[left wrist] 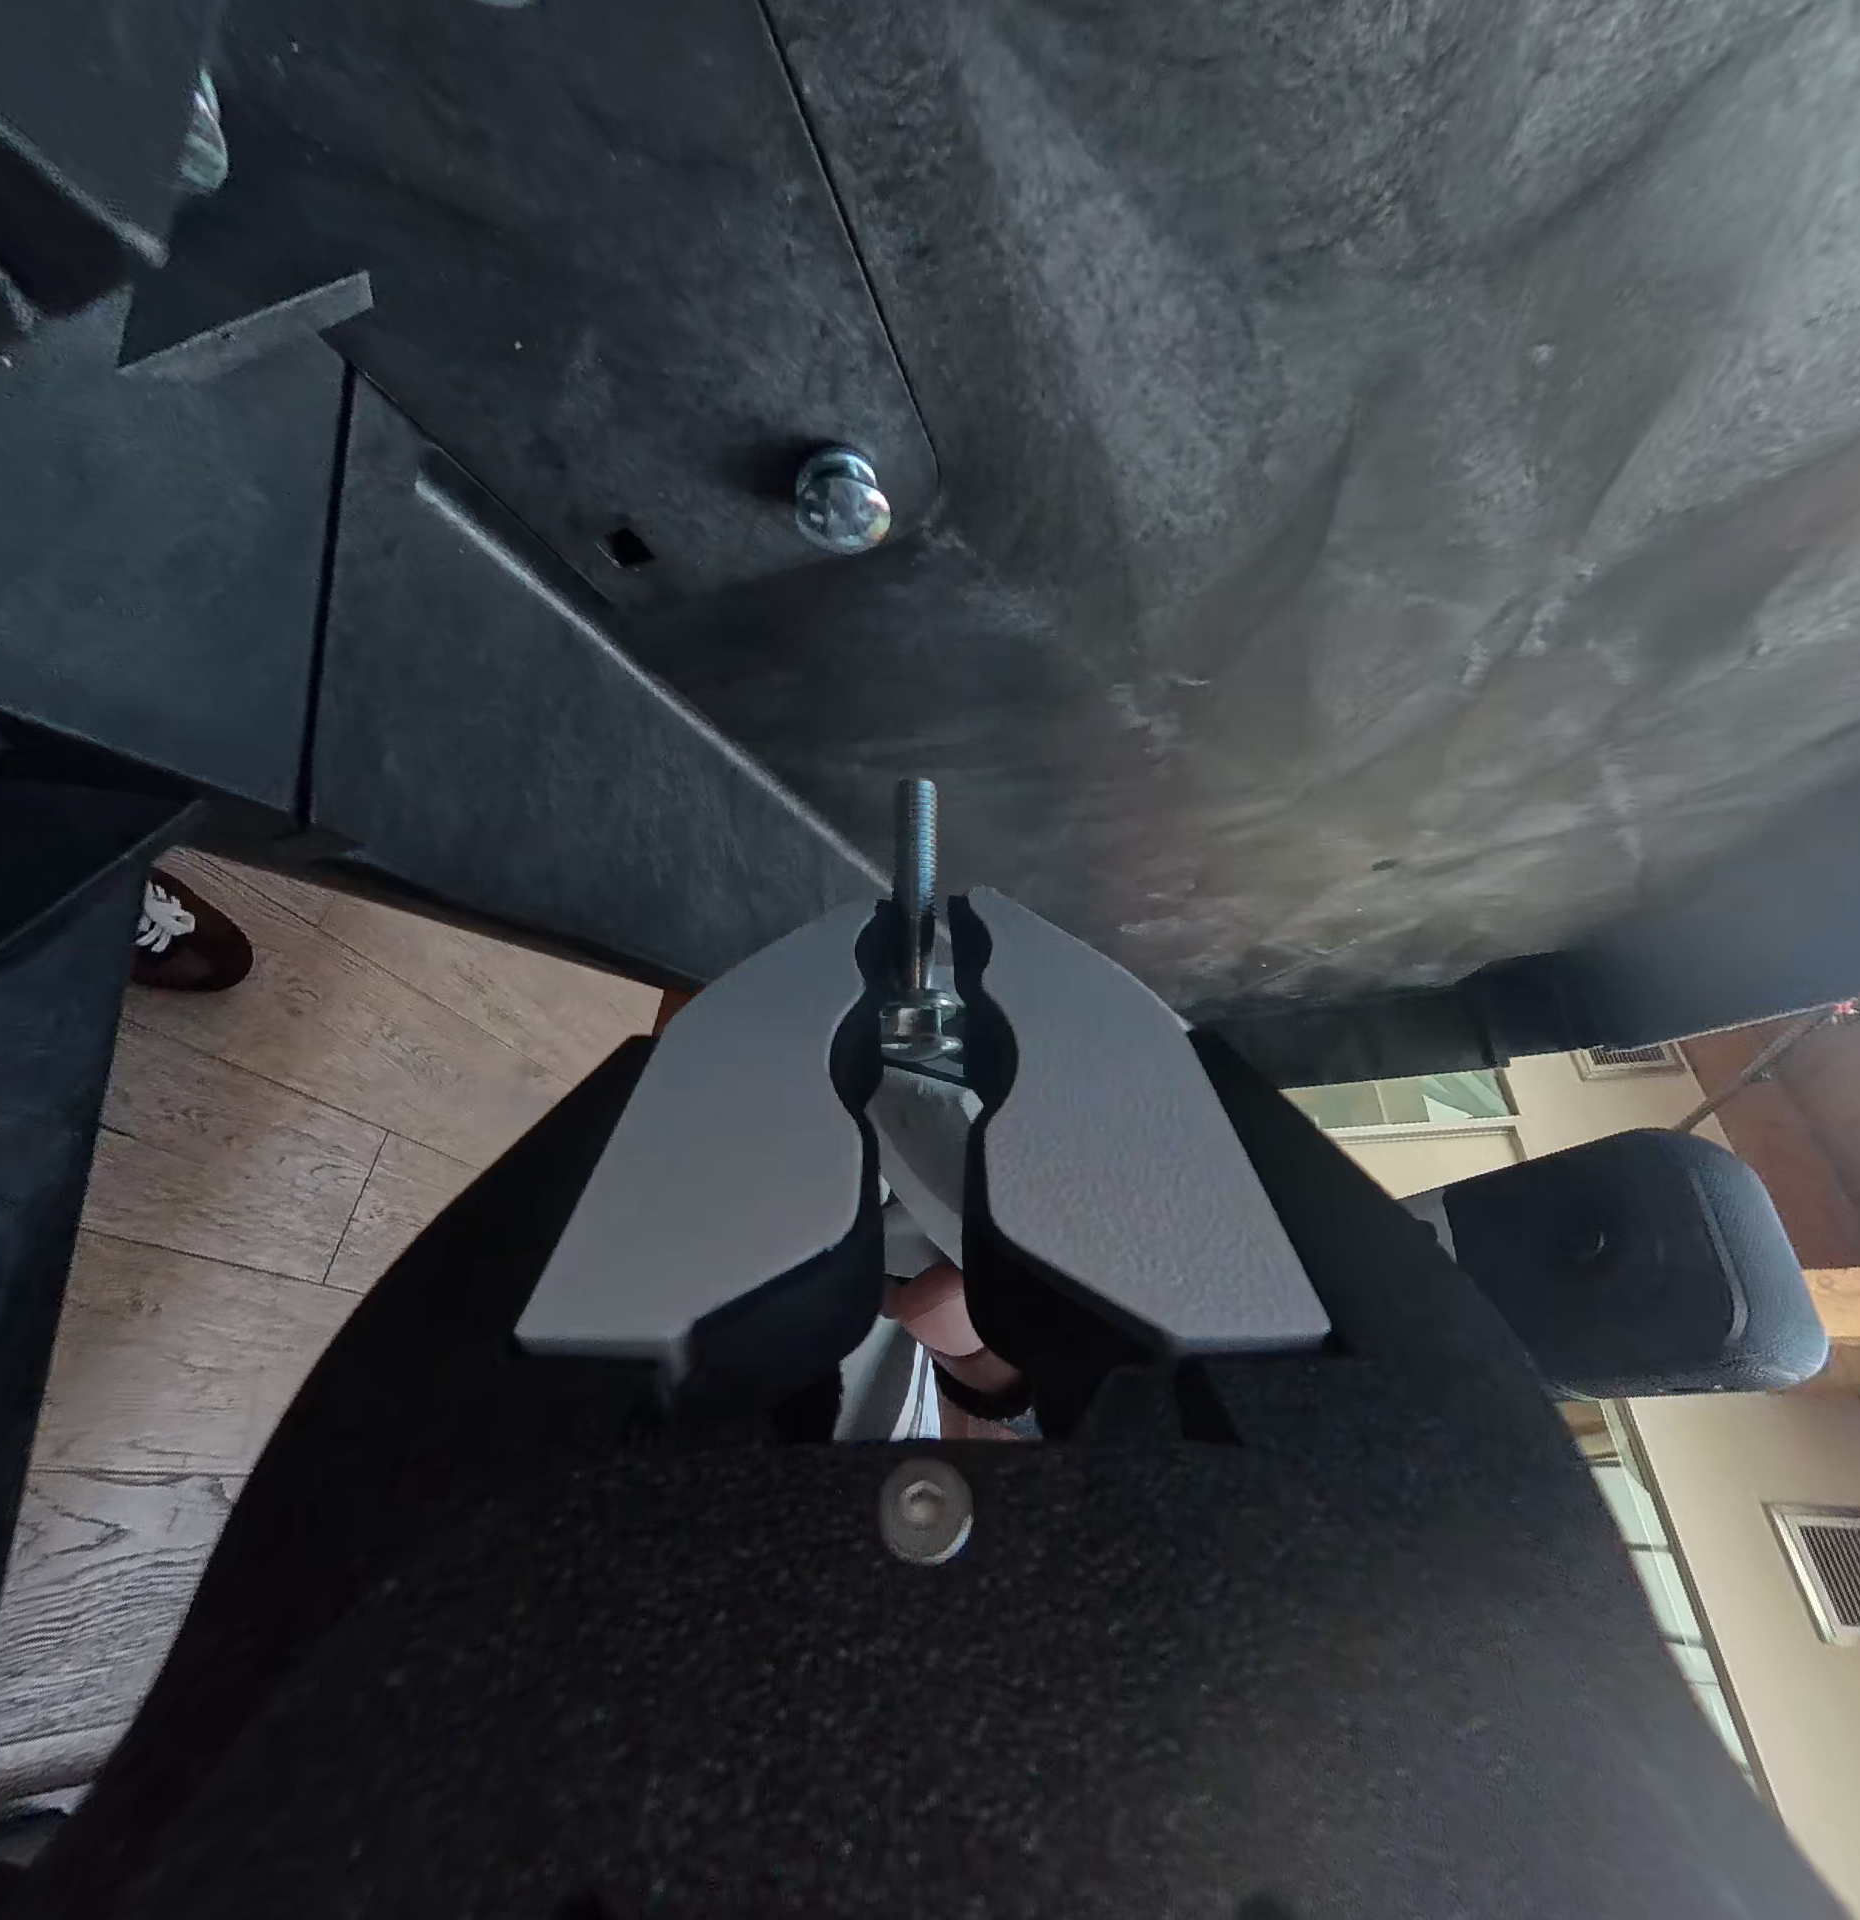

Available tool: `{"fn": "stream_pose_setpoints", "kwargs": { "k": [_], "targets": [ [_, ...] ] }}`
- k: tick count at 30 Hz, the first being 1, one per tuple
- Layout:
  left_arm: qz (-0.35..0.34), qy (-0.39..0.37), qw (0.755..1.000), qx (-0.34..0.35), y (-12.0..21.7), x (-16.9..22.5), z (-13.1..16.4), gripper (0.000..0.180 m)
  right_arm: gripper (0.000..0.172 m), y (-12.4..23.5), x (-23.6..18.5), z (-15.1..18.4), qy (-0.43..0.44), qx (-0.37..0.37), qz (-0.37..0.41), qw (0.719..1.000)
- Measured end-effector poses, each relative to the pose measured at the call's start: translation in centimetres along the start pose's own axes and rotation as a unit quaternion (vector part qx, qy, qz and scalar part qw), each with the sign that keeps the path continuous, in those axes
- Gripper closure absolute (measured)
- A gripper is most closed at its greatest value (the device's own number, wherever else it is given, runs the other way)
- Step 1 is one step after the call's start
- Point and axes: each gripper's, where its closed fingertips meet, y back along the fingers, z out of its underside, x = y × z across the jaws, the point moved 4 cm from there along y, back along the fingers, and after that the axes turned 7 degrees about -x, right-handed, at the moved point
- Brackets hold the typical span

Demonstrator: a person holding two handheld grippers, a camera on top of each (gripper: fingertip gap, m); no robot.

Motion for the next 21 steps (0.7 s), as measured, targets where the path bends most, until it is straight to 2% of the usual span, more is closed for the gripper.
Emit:
{"fn": "stream_pose_setpoints", "kwargs": {
  "k": [11,18,19,21],
  "targets": [
    [-0.006,-0.019,0.999,0.050,0.1,-1.9,-1.5,0.170,0.164,-2.4,1.8,1.7,0.017,-0.037,-0.038,0.998],
    [-0.033,-0.023,0.997,0.062,0.3,-2.8,-1.7,0.171,0.164,-4.1,2.4,1.3,0.101,-0.085,-0.057,0.990],
    [-0.036,-0.024,0.997,0.064,0.3,-2.9,-1.7,0.171,0.172,-4.3,2.7,1.3,0.111,-0.093,-0.051,0.988],
    [-0.048,-0.029,0.996,0.066,0.2,-3.1,-1.5,0.172,0.172,-4.7,3.2,1.4,0.125,-0.097,-0.052,0.986]
  ]
}}
